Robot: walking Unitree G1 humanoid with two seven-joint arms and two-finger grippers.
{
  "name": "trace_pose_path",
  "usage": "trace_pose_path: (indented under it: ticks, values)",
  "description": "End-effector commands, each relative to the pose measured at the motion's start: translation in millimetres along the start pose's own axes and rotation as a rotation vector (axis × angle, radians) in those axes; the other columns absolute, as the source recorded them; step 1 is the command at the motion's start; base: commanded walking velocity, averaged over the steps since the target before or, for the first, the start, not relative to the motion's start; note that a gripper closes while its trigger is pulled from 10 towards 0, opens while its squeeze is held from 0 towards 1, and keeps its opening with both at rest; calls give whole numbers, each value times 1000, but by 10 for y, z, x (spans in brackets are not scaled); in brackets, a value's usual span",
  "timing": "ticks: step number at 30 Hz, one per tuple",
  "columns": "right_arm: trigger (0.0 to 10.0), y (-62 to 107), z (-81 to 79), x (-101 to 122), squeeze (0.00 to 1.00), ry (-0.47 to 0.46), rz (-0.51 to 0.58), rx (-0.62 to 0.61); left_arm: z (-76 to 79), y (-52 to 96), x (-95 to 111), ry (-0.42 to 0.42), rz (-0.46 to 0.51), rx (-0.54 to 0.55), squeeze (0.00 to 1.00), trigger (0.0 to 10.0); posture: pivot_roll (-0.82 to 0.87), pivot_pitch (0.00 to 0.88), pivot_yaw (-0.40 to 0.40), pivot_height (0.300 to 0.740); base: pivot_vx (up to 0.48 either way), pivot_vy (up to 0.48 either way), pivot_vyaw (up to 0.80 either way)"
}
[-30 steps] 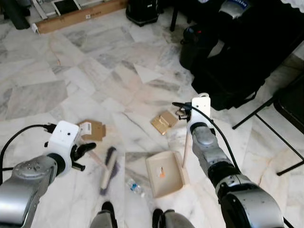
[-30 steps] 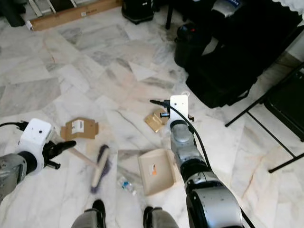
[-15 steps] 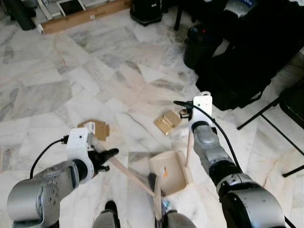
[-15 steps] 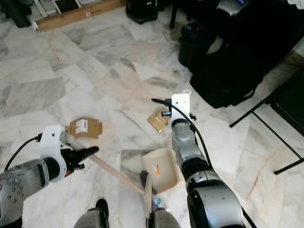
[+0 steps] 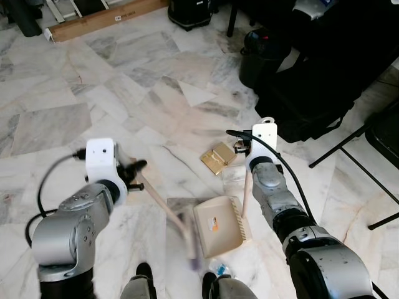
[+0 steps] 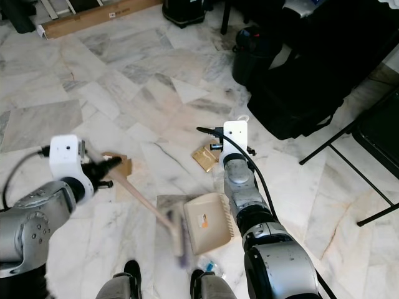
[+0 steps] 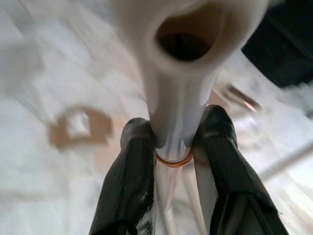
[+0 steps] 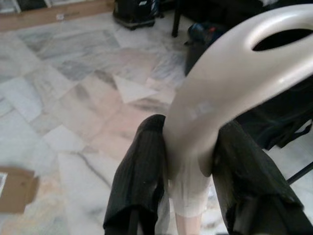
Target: Sweep floor
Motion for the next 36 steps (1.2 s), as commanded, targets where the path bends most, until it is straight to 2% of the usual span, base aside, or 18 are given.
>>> trace_pose_path:
  ticks: [1,2,6,10,16,22,23,29,36]
  values:
    - [10000,45,-27,-126,0,-15,-40,2,-16,37,15,-3,55,0,0,10000,-5,273,-40,740,0,0,0]
    - [10000,45,-27,-126,0,-15,-40,2,-16,37,15,-3,55,0,0,10000,-5,273,-40,740,0,0,0]
    - [10000,-12,143,81,0,-30,44,-56,-37,41,-9,23,91,-20,0,10000,-19,268,-44,740,0,0,0]
    - [10000,-27,243,255,0,-42,123,-82,-22,11,-75,3,108,-52,0,10000,-26,260,-46,740,0,0,0]
    - [10000,14,355,471,0,-61,232,-128,-31,14,-71,12,164,-40,0,10000,-25,252,-48,740,0,0,0]
    - [10000,237,473,628,0,-84,342,-164,-77,38,-71,-4,240,-8,0,10000,-35,255,-44,740,0,0,0]
    - [10000,352,497,660,0,-88,359,-168,-79,39,-74,-5,261,-7,0,10000,-44,258,-45,740,0,0,0]
    - [10000,506,542,636,0,-96,339,-187,-54,16,-107,13,261,-20,0,10000,-51,256,-44,740,0,0,0]
    - [10000,574,569,641,0,-101,315,-185,-52,4,-137,23,270,-24,0,10000,-53,243,-44,740,0,149,-343]
Point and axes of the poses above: a point about 5 cm out from each wrist's last joint towards the gripper, its own y axis pointing back from the gripper into the wrist, its own x axis along the axis of the wrist's last joint, z = x × y, the point moved 2 cm from there along -y, pointing out of the wrist towards the gripper, and after that the axes turned 9 degrees about y, right-handed, at the moved point
